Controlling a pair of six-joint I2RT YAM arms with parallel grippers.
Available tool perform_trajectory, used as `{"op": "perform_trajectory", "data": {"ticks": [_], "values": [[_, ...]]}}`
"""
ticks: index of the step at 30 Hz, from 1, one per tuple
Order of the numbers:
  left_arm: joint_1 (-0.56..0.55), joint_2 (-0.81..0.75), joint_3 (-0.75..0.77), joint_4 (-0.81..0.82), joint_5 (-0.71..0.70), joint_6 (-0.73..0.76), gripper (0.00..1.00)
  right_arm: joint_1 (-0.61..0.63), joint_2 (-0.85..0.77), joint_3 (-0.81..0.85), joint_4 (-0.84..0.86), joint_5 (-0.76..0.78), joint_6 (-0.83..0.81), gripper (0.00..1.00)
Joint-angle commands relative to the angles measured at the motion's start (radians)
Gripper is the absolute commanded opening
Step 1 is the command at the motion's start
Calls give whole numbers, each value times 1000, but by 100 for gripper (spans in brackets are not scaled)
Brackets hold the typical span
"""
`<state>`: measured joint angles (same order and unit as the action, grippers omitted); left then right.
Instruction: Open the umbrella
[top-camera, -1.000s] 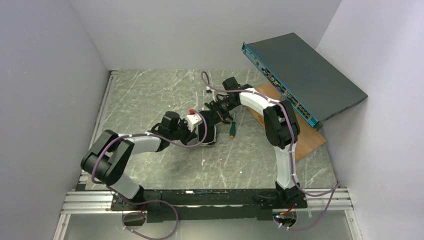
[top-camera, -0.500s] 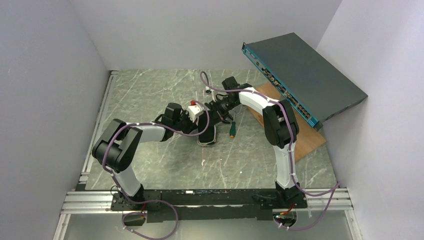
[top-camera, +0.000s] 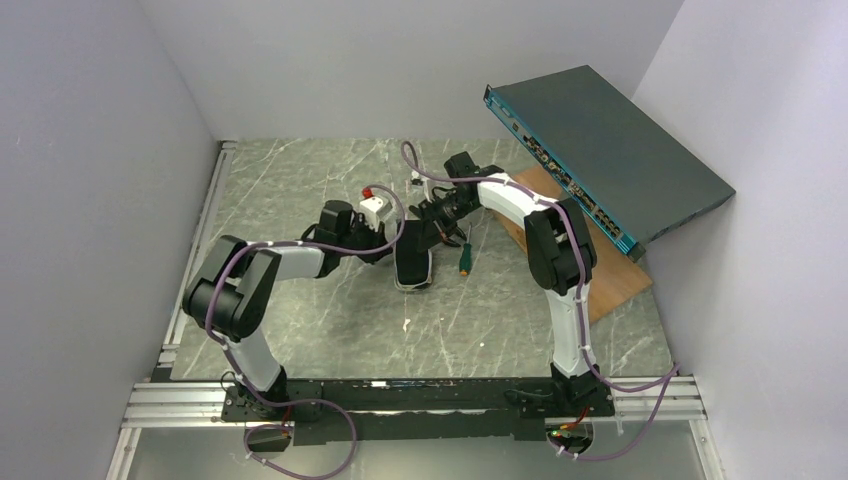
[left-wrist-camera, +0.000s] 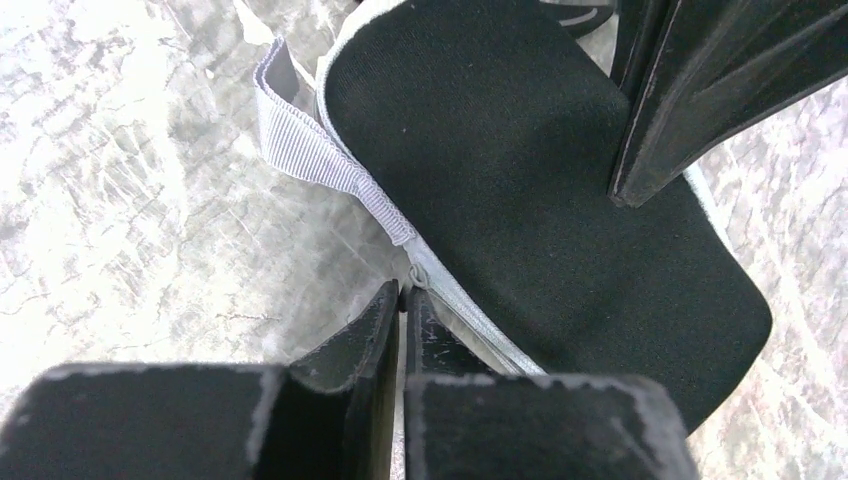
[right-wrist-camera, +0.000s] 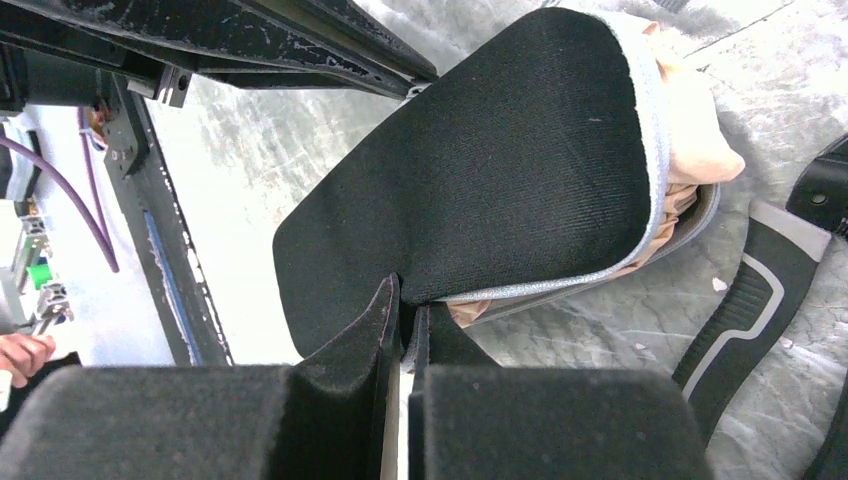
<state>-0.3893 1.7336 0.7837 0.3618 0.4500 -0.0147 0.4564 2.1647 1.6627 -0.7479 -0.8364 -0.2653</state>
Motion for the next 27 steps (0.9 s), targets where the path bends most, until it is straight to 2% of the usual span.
{"op": "perform_trajectory", "data": {"ticks": [1, 5, 7, 12, 16, 20, 23, 27], "values": [[44, -55, 64, 186, -33, -31, 18, -12, 70, -1, -88, 70, -18, 0], [77, -138, 5, 138, -5, -46, 56, -26, 64, 18, -65, 51, 17, 0], [104, -190, -9, 74, 21, -46, 97, -30, 63, 30, -63, 48, 30, 4], [216, -340, -51, -52, 93, -4, 100, -35, 64, 71, -84, 41, 44, 22], [242, -461, -60, -171, 83, 144, 100, -34, 35, 103, -123, 5, 56, 37], [242, -568, -104, -182, -8, 177, 100, -30, -1, 120, -132, -28, 84, 39], [246, -589, -80, -254, 15, 200, 100, -14, -16, 125, -137, -40, 73, 39], [250, -601, -73, -270, 38, 166, 100, 15, -14, 146, -150, -44, 47, 39]]}}
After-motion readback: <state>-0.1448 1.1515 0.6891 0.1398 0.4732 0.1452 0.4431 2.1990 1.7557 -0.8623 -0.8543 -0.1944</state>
